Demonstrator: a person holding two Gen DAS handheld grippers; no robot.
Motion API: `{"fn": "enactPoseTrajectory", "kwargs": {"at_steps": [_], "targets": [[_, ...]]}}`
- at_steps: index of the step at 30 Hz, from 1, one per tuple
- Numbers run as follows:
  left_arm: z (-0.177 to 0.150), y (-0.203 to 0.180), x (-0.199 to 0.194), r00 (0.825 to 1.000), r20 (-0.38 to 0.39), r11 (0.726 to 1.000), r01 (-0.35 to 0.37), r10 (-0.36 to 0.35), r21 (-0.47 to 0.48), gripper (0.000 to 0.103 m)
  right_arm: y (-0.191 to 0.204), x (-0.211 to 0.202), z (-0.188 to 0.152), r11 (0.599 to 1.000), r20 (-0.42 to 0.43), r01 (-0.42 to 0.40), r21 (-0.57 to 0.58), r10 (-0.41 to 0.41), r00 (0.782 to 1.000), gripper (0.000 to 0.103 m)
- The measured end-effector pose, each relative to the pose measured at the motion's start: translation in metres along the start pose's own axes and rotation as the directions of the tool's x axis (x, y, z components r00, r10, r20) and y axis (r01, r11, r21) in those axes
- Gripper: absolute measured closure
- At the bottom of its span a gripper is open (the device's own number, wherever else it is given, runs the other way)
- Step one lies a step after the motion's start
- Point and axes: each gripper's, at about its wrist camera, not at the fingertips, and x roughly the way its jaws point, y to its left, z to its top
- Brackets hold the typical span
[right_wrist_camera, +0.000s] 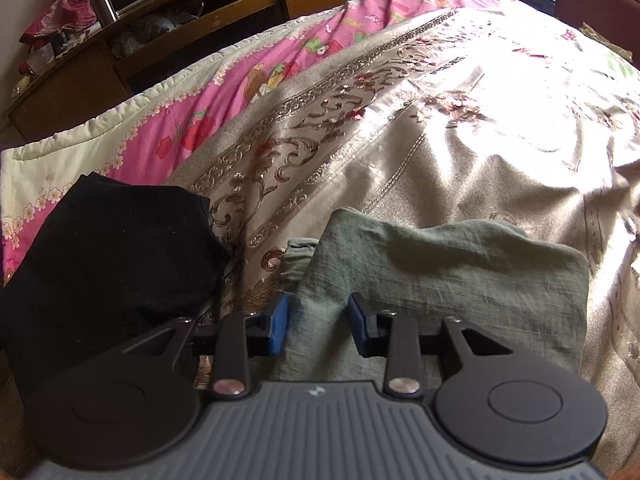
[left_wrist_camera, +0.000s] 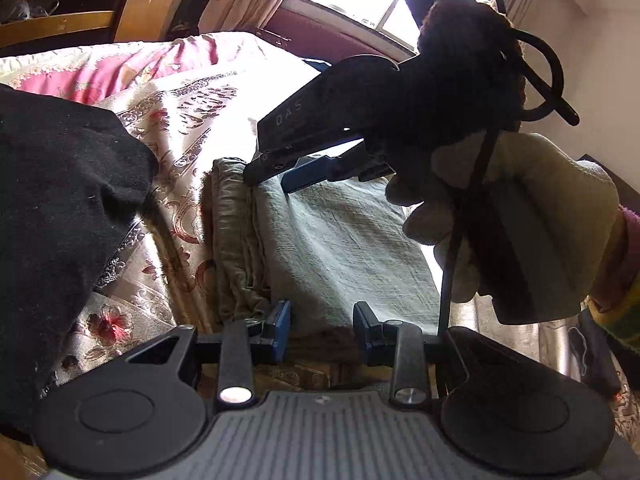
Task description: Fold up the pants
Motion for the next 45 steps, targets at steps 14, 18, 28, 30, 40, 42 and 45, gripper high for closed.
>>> {"fn": "enactPoseTrajectory", "kwargs": {"at_steps": [14, 18, 28, 30, 40, 42, 45], "targets": [[0.01, -0.007, 0.018, 0.995, -0.037, 0.995, -0.094, 0.095, 0.024, 0.048, -0.013, 0.006, 0.0, 1.0, -0.024, 0.019, -0.013, -0.019, 1.0, 0.07], [0.009, -0.015, 0.017, 0.994, -0.034, 0.992, -0.105, 0.108, 0.067, 0.075, -0.014, 0.001, -0.002, 0.999, -0.004, 0.031, 0.011, -0.031, 1.0, 0.069], [0.014, -0.014, 0.001, 0.999, 0.028, 0.998, -0.045, 0.044, 0.04, 0.08, -0.026, -0.016, 0.005, 0.996, 0.069, 0.005, 0.085, -0.01, 0.998, 0.099], [0.018, -0.01, -0.008, 0.998, 0.053, 1.0, -0.016, 0.015, 0.018, 0.081, -0.021, -0.032, 0.009, 0.998, 0.11, -0.005, 0.066, -0.002, 0.994, 0.099], [0.008, 0.02, -0.005, 0.999, 0.008, 0.995, -0.047, 0.048, -0.089, 0.081, 0.009, 0.029, 0.005, 1.0, -0.017, -0.011, -0.001, 0.011, 1.0, 0.095], [0.004, 0.024, -0.002, 0.998, -0.014, 0.994, -0.064, 0.062, -0.091, 0.081, 0.01, 0.031, 0.003, 1.0, -0.002, -0.013, 0.012, 0.013, 1.0, 0.093], [0.004, 0.031, -0.001, 0.999, -0.038, 0.993, -0.038, 0.034, -0.111, 0.08, 0.01, 0.015, 0.005, 0.998, 0.036, -0.058, 0.026, 0.057, 0.998, 0.078]]}}
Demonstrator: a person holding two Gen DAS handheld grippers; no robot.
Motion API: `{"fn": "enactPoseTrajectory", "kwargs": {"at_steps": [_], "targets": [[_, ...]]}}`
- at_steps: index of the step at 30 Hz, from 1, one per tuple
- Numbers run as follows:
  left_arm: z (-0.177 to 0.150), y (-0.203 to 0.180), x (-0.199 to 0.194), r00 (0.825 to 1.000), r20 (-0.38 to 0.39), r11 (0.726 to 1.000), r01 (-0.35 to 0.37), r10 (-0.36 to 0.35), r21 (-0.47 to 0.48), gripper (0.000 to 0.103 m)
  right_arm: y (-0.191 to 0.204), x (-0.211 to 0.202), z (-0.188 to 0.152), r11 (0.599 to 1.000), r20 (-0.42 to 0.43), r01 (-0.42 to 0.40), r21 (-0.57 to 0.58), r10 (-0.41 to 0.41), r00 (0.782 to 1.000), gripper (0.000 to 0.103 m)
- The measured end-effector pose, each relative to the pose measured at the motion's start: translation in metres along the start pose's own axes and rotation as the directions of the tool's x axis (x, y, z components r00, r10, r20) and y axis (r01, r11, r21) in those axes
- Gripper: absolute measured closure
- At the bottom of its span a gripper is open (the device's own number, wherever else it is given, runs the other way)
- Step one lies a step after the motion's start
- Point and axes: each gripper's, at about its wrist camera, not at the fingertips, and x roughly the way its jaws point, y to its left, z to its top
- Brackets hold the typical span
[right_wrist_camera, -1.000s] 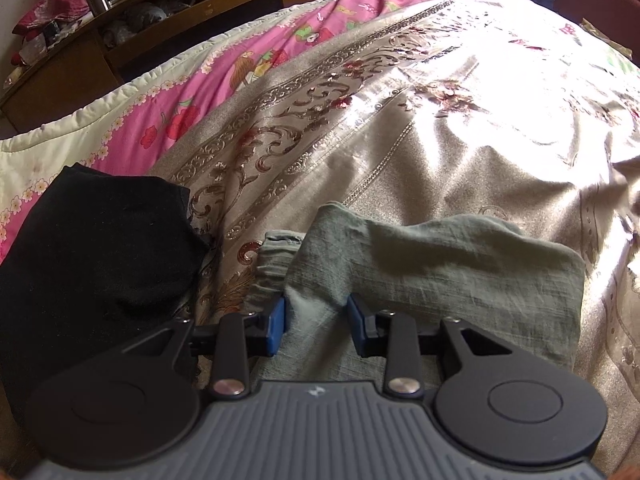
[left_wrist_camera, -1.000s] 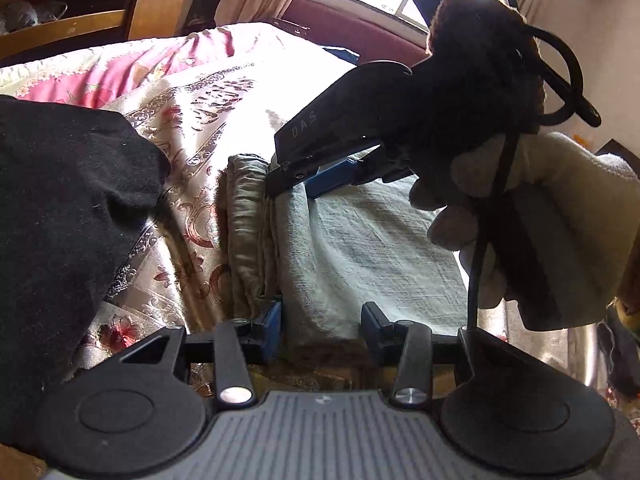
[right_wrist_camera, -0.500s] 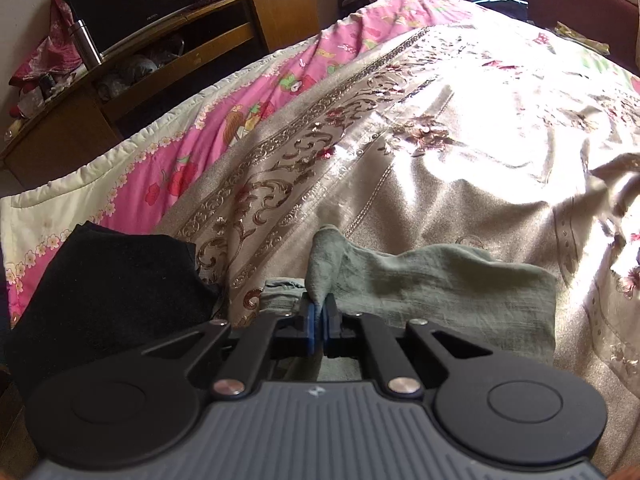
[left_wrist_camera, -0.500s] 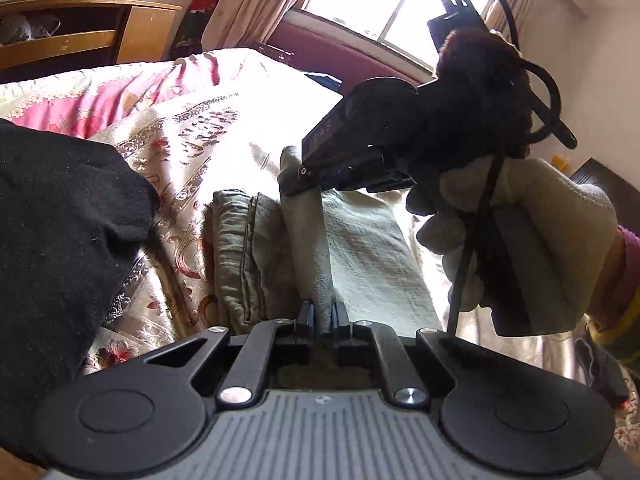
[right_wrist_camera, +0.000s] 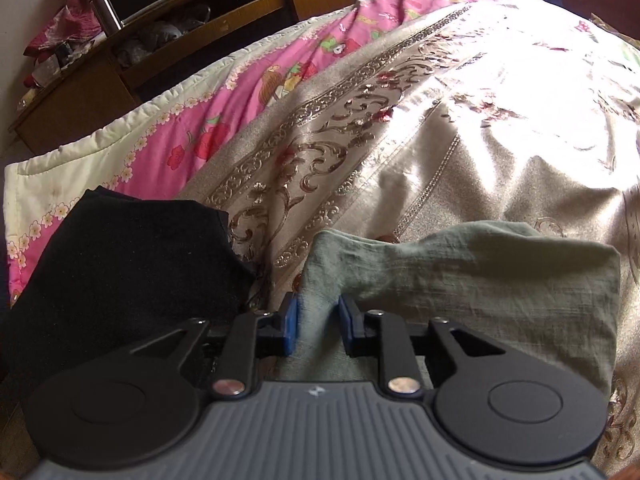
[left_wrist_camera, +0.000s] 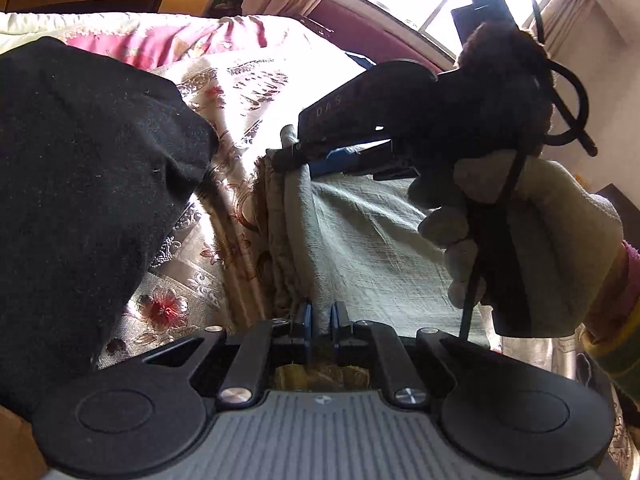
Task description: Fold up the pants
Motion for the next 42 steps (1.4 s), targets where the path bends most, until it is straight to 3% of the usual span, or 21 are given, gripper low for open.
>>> {"fn": "enactPoseTrajectory", "kwargs": {"at_steps": [5, 11, 15, 19, 21, 24, 27, 29, 31, 34, 37, 40, 42], "targets": [[-0.004, -0.006, -0.002, 0.999, -0.047, 0.995, -0.001, 0.006, 0.095, 0.078, -0.008, -0.04, -0.003, 1.0, 0.1, 0.002, -0.027, 0.001, 0.995, 0.075], [-0.012, 0.004, -0.01, 0.996, -0.07, 0.994, -0.05, 0.057, 0.092, 0.075, -0.044, -0.057, -0.031, 0.999, 0.089, 0.034, -0.013, -0.033, 0.996, 0.074], [-0.003, 0.001, -0.028, 0.99, -0.009, 0.98, -0.138, 0.141, 0.145, 0.075, -0.069, -0.06, -0.038, 0.998, 0.088, 0.041, 0.054, -0.045, 0.995, 0.073], [0.021, -0.018, -0.024, 0.99, 0.099, 0.971, -0.119, 0.101, 0.208, 0.07, -0.061, -0.05, -0.027, 1.0, 0.127, -0.007, -0.014, 0.008, 0.992, 0.072], [0.03, -0.028, -0.007, 0.991, 0.109, 0.968, -0.101, 0.078, 0.228, 0.069, -0.056, -0.037, -0.02, 0.999, 0.127, -0.049, -0.023, 0.052, 0.991, 0.073], [0.034, -0.034, 0.02, 0.996, 0.072, 0.97, -0.059, 0.043, 0.236, 0.068, -0.06, -0.011, -0.007, 0.996, 0.133, -0.089, 0.026, 0.084, 0.987, 0.073], [0.029, -0.024, 0.048, 0.993, -0.012, 0.97, -0.113, 0.118, 0.214, 0.068, -0.079, 0.008, -0.001, 0.993, 0.13, -0.075, 0.088, 0.064, 0.989, 0.075], [0.026, -0.02, 0.047, 0.992, -0.008, 0.97, -0.12, 0.124, 0.213, 0.066, -0.096, 0.001, 0.001, 0.987, 0.147, -0.09, 0.131, 0.07, 0.987, 0.077], [0.029, -0.018, 0.039, 0.992, -0.001, 0.971, -0.124, 0.127, 0.206, 0.066, -0.112, -0.023, -0.002, 0.983, 0.21, -0.103, 0.152, 0.07, 0.975, 0.071], [0.035, -0.015, 0.029, 0.988, 0.027, 0.968, -0.152, 0.15, 0.201, 0.066, -0.149, -0.061, -0.022, 0.98, 0.247, -0.05, 0.194, 0.0, 0.969, 0.066], [0.041, -0.009, 0.031, 0.992, 0.018, 0.979, -0.124, 0.123, 0.16, 0.064, -0.182, -0.078, -0.055, 0.958, 0.202, -0.042, 0.285, -0.017, 0.979, 0.064], [0.038, -0.009, 0.046, 0.991, -0.032, 0.982, -0.126, 0.131, 0.143, 0.063, -0.197, -0.078, -0.086, 0.927, 0.135, -0.076, 0.367, 0.028, 0.99, 0.063], [0.032, -0.014, 0.048, 0.988, -0.028, 0.975, -0.142, 0.149, 0.172, 0.06, -0.203, -0.079, -0.106, 0.889, 0.153, -0.172, 0.424, 0.117, 0.981, 0.063]]}}
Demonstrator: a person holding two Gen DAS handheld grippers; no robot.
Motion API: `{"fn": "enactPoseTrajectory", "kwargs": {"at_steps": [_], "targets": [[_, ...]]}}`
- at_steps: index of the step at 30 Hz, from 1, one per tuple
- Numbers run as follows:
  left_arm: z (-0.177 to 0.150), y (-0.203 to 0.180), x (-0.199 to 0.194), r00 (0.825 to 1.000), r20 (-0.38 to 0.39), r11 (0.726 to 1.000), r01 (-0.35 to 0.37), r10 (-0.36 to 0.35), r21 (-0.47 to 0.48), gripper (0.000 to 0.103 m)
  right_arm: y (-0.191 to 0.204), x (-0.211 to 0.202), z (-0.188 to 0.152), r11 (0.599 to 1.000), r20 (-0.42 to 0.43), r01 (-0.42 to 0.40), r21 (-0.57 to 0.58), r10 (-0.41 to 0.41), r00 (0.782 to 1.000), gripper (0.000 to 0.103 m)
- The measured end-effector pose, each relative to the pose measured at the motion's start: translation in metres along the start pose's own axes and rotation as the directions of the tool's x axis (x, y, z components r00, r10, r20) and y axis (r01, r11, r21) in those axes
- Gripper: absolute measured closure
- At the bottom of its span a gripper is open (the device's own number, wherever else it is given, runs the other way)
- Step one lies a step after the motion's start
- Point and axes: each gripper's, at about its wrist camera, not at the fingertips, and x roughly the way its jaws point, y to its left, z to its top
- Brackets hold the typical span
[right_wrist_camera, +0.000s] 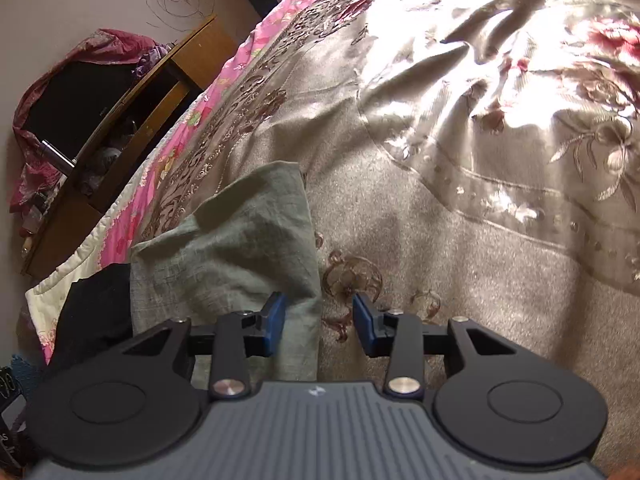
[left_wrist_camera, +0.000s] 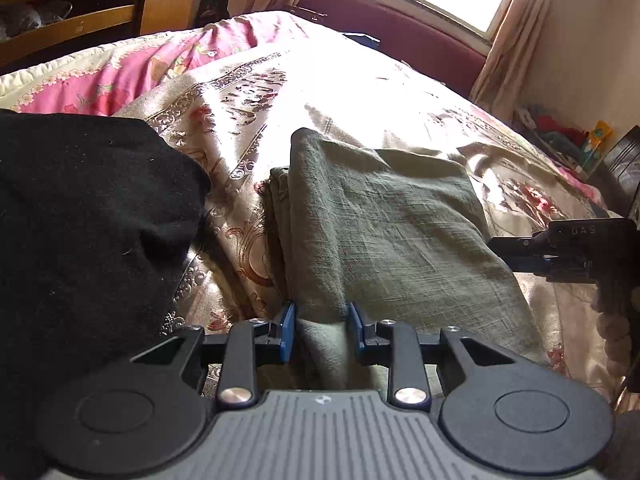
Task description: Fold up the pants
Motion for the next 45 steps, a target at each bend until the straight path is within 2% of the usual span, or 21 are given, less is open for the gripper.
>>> {"fn": "enactPoseTrajectory", "kwargs": {"at_steps": [2, 4, 6, 10, 12, 15, 16, 19, 21, 24, 27, 29, 31, 34, 37, 40, 41, 42, 45], "targets": [[0.002, -0.002, -0.002, 1.0, -0.001, 1.0, -0.009, 0.009, 0.019, 0.057, -0.008, -0.003, -0.008, 0.994, -0.021, -0.09, 0.066, 0.092, 0.996, 0.062], [0.006, -0.002, -0.006, 1.0, 0.001, 0.999, -0.029, 0.029, 0.037, 0.055, -0.012, -0.002, -0.011, 0.985, -0.032, -0.147, 0.086, 0.15, 0.988, 0.061], [0.011, -0.002, -0.011, 0.999, 0.006, 0.998, -0.038, 0.038, 0.051, 0.055, -0.013, 0.002, -0.012, 0.983, -0.037, -0.163, 0.084, 0.166, 0.985, 0.061], [0.025, -0.004, -0.011, 1.0, 0.02, 0.999, -0.002, 0.002, 0.032, 0.054, -0.002, 0.019, -0.009, 0.977, -0.047, -0.209, 0.049, 0.211, 0.976, 0.051], [0.028, -0.004, 0.0, 1.0, -0.001, 0.999, 0.007, -0.007, 0.039, 0.047, 0.001, 0.029, -0.005, 0.968, -0.043, -0.248, 0.039, 0.249, 0.967, 0.042], [0.023, 0.0, 0.024, 0.998, -0.062, 1.0, -0.01, 0.011, 0.021, 0.046, -0.002, 0.036, -0.004, 0.96, -0.026, -0.271, 0.069, 0.273, 0.962, 0.041], [0.021, 0.002, 0.028, 0.998, -0.063, 1.0, 0.0, 0.001, 0.013, 0.045, -0.001, 0.035, -0.005, 0.96, -0.02, -0.272, 0.064, 0.274, 0.962, 0.045], [0.023, 0.001, 0.031, 0.997, -0.078, 1.0, 0.015, -0.015, -0.01, 0.046, -0.002, 0.037, -0.006, 0.963, -0.045, -0.257, 0.075, 0.261, 0.964, 0.081], [0.023, -0.01, 0.029, 0.997, -0.081, 0.999, 0.009, -0.006, 0.043, 0.049, -0.007, 0.031, -0.01, 0.956, -0.044, -0.276, 0.095, 0.281, 0.959, 0.085], [0.02, -0.029, 0.029, 0.996, -0.088, 0.993, 0.026, -0.016, 0.112, 0.052, -0.012, 0.014, -0.012, 0.962, -0.026, -0.26, 0.085, 0.262, 0.965, 0.088], [0.021, -0.049, 0.036, 0.991, -0.105, 0.987, 0.092, -0.079, 0.134, 0.052, -0.027, -0.015, -0.01, 0.97, 0.018, -0.223, 0.094, 0.223, 0.975, 0.088], [0.024, -0.072, 0.047, 0.982, -0.128, 0.973, 0.157, -0.136, 0.171, 0.052, -0.043, -0.037, -0.008, 0.978, 0.046, -0.181, 0.107, 0.177, 0.983, 0.088], [0.027, -0.096, 0.06, 0.971, -0.15, 0.953, 0.215, -0.186, 0.214, 0.052, -0.062, -0.062, -0.008, 0.984, 0.078, -0.121, 0.128, 0.111, 0.991, 0.088], [0.033, -0.147, 0.08, 0.941, -0.2, 0.897, 0.325, -0.274, 0.3, 0.052, -0.092, -0.1, -0.011, 0.985, 0.121, -0.014, 0.17, -0.006, 0.993, 0.088], [0.031, -0.193, 0.099, 0.912, -0.252, 0.841, 0.399, -0.323, 0.365, 0.052, -0.122, -0.131, -0.017, 0.97, 0.161, 0.073, 0.231, -0.112, 0.981, 0.088], [0.024, -0.221, 0.114, 0.888, -0.304, 0.816, 0.444, -0.345, 0.37, 0.051, -0.143, -0.15, -0.023, 0.949, 0.184, 0.144, 0.281, -0.201, 0.962, 0.085], [0.022, -0.226, 0.115, 0.887, -0.311, 0.816, 0.444, -0.342, 0.37, 0.051, -0.146, -0.154, -0.026, 0.945, 0.188, 0.154, 0.287, -0.213, 0.959, 0.081], [0.019, -0.229, 0.112, 0.894, -0.303, 0.816, 0.432, -0.33, 0.385, 0.051, -0.148, -0.159, -0.03, 0.942, 0.192, 0.168, 0.292, -0.23, 0.954, 0.079], [0.02, -0.223, 0.098, 0.906, -0.287, 0.828, 0.407, -0.311, 0.385, 0.051, -0.143, -0.176, -0.04, 0.941, 0.252, 0.207, 0.269, -0.276, 0.928, 0.078]]}}
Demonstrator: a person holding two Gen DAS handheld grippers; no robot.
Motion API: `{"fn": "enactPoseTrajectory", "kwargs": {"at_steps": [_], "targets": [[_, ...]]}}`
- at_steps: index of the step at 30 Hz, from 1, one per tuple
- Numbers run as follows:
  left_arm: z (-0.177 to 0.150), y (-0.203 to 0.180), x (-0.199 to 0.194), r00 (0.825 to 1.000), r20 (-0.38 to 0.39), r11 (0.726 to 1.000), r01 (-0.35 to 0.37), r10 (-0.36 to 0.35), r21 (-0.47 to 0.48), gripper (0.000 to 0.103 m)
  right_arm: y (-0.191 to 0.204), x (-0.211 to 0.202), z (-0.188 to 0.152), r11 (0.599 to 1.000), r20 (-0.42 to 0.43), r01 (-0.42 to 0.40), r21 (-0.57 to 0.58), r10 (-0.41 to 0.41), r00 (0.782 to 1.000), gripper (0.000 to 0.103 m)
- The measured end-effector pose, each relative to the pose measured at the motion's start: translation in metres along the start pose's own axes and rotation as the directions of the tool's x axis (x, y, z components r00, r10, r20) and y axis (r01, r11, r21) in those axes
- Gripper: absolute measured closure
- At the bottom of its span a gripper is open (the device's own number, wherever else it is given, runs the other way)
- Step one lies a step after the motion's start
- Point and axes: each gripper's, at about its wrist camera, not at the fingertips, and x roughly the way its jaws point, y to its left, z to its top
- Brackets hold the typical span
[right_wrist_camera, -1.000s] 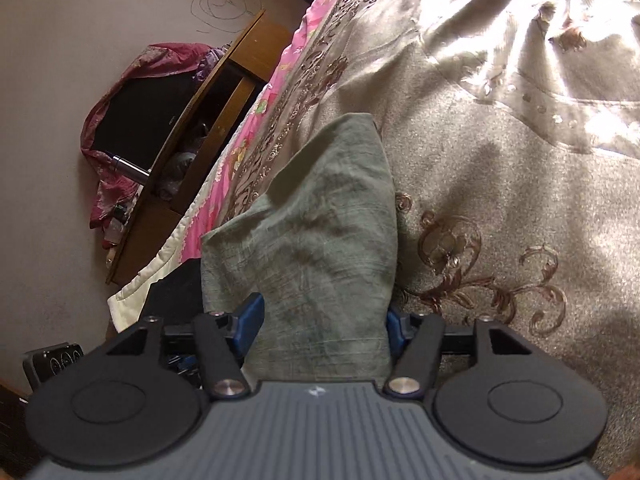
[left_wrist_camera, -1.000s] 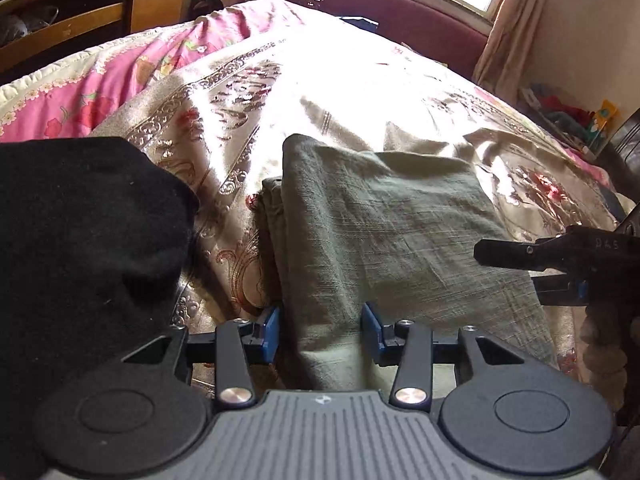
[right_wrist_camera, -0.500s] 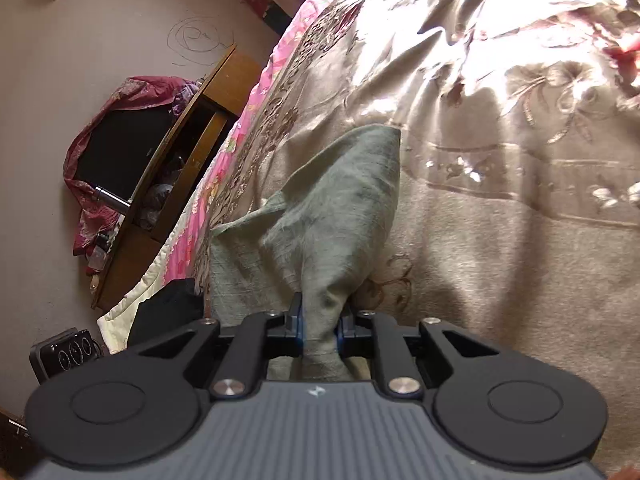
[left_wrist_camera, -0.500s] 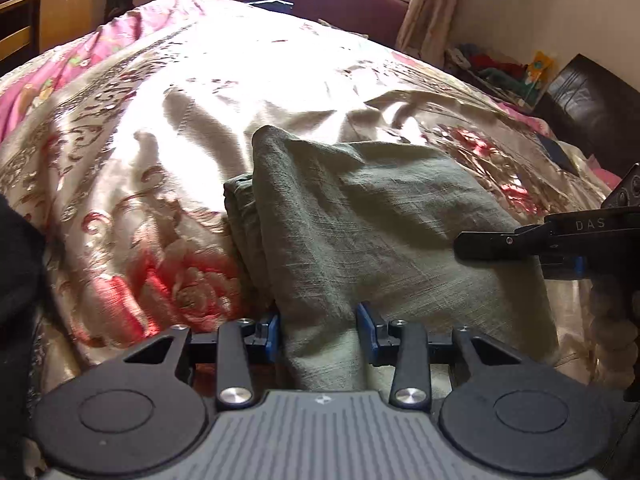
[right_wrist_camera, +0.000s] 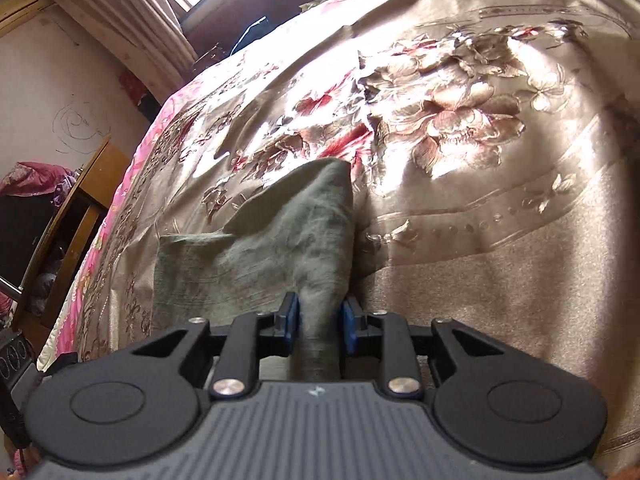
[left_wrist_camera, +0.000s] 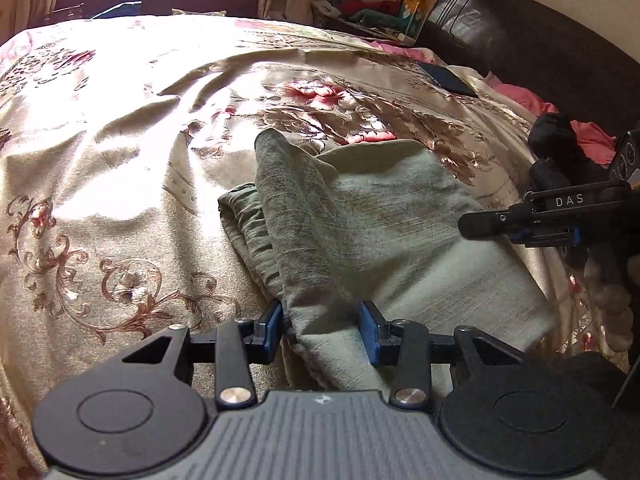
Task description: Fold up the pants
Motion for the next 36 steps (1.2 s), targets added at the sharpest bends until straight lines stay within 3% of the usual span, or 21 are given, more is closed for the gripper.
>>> {"fn": "enactPoseTrajectory", "kwargs": {"at_steps": [2, 6, 10, 14, 17, 20, 22, 24, 27, 33, 36], "targets": [[-0.002, 0.005, -0.018, 0.999, 0.013, 0.999, -0.033, 0.033, -0.019, 0.051, 0.001, -0.016, 0.001, 1.0, 0.074, 0.025, -0.017, -0.024, 0.997, 0.078], [0.008, -0.004, -0.046, 0.986, 0.101, 0.989, -0.141, 0.136, 0.05, 0.051, 0.015, -0.029, 0.008, 0.997, 0.164, -0.018, -0.073, 0.029, 0.986, 0.078], [0.032, -0.022, -0.04, 0.972, 0.192, 0.982, -0.16, 0.138, 0.103, 0.051, 0.034, -0.005, 0.018, 0.993, 0.19, -0.04, -0.112, 0.061, 0.98, 0.078], [0.055, -0.027, 0.006, 0.977, 0.188, 0.988, -0.117, 0.097, 0.099, 0.051, 0.035, 0.031, 0.028, 0.993, 0.176, -0.021, -0.114, 0.04, 0.984, 0.078], [0.058, -0.013, 0.04, 0.979, 0.149, 0.986, -0.149, 0.137, 0.072, 0.051, 0.021, 0.055, 0.03, 0.996, 0.129, 0.028, -0.086, -0.016, 0.992, 0.081], [0.049, 0.004, 0.054, 0.984, 0.109, 0.987, -0.147, 0.14, 0.063, 0.051, 0.003, 0.064, 0.029, 1.0, 0.094, 0.004, -0.028, -0.001, 0.996, 0.087], [0.046, 0.008, 0.049, 0.984, 0.116, 0.988, -0.143, 0.136, 0.059, 0.051, 0.001, 0.058, 0.027, 1.0, 0.105, 0.003, -0.009, -0.002, 0.994, 0.087], [0.044, 0.007, 0.036, 0.977, 0.138, 0.984, -0.17, 0.162, 0.048, 0.051, 0.009, 0.046, 0.025, 1.0, 0.134, 0.017, -0.026, -0.014, 0.991, 0.079], [0.041, 0.003, 0.022, 0.966, 0.163, 0.976, -0.212, 0.202, 0.047, 0.051, 0.027, 0.024, 0.014, 0.997, 0.151, 0.025, -0.067, -0.014, 0.988, 0.078], [0.008, -0.02, -0.016, 0.971, 0.17, 0.981, -0.182, 0.169, 0.064, 0.051, 0.055, -0.022, -0.036, 0.994, 0.09, -0.03, -0.109, 0.04, 0.995, 0.078], [-0.013, -0.031, -0.021, 0.977, 0.107, 0.976, -0.195, 0.184, 0.097, 0.051, 0.059, -0.028, -0.065, 0.994, 0.022, -0.028, -0.105, 0.031, 0.999, 0.073]]}}
